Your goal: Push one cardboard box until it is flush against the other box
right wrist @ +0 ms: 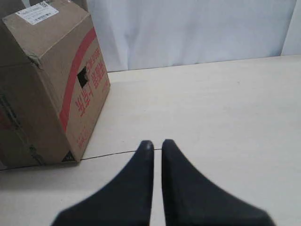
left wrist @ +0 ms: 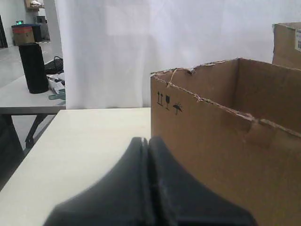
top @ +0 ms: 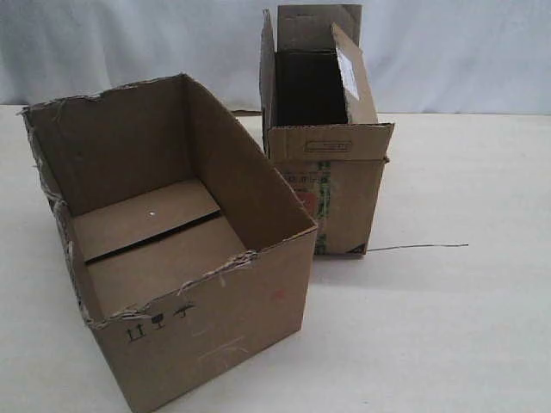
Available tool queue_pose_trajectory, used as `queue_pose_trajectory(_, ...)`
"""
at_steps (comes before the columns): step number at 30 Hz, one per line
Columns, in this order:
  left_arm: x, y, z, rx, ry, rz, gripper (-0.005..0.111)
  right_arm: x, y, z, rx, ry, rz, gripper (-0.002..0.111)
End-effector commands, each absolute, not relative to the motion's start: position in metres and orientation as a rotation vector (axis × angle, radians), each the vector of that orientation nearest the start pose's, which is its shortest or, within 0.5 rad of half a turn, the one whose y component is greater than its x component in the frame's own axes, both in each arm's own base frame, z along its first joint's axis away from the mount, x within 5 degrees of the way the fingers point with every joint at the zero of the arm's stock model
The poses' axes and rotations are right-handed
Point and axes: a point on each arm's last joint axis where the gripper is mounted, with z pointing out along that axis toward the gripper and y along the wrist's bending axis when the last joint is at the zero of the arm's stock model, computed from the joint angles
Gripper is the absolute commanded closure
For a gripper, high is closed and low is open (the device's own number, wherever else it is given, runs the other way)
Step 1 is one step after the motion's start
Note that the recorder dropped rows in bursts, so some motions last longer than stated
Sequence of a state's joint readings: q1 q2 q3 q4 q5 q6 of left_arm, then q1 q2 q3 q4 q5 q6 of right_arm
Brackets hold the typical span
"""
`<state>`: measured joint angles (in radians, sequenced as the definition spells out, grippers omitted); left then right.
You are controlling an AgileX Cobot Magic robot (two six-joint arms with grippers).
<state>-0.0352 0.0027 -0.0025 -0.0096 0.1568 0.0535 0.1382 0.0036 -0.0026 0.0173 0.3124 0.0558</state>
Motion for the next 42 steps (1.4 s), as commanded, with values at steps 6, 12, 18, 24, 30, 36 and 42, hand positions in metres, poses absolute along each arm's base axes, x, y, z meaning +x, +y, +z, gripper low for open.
queue_pose_trajectory(6,0.056,-0.002,0.207,0.060,1.545,0.005,0.107,0.054,0.008,0.185,-0.068,1.797,0.154,0.103)
queue_pose_trajectory(12,0.045,0.001,0.249,-0.040,1.072,-0.063,0.107,0.054,0.008,0.185,-0.068,1.797,0.154,0.103)
queue_pose_trajectory(18,0.052,-0.005,0.290,-0.126,1.430,-0.250,0.107,0.054,0.008,0.185,-0.068,1.797,0.154,0.103)
queue_pose_trajectory(24,0.095,-0.025,0.343,0.183,2.088,-0.266,0.107,0.054,0.008,0.185,-0.068,1.797,0.154,0.103)
queue_pose_trajectory(30,0.127,-0.074,0.384,0.714,2.099,-0.896,0.107,0.054,0.008,0.185,-0.068,1.797,0.154,0.103)
queue_pose_trajectory(36,0.118,-0.098,0.355,0.894,2.243,-0.987,0.107,0.054,0.008,0.185,-0.068,1.797,0.154,0.103)
queue_pose_trajectory(42,0.102,-0.133,0.329,1.038,2.360,-0.865,0.107,0.054,0.008,0.185,-0.068,1.797,0.154,0.103)
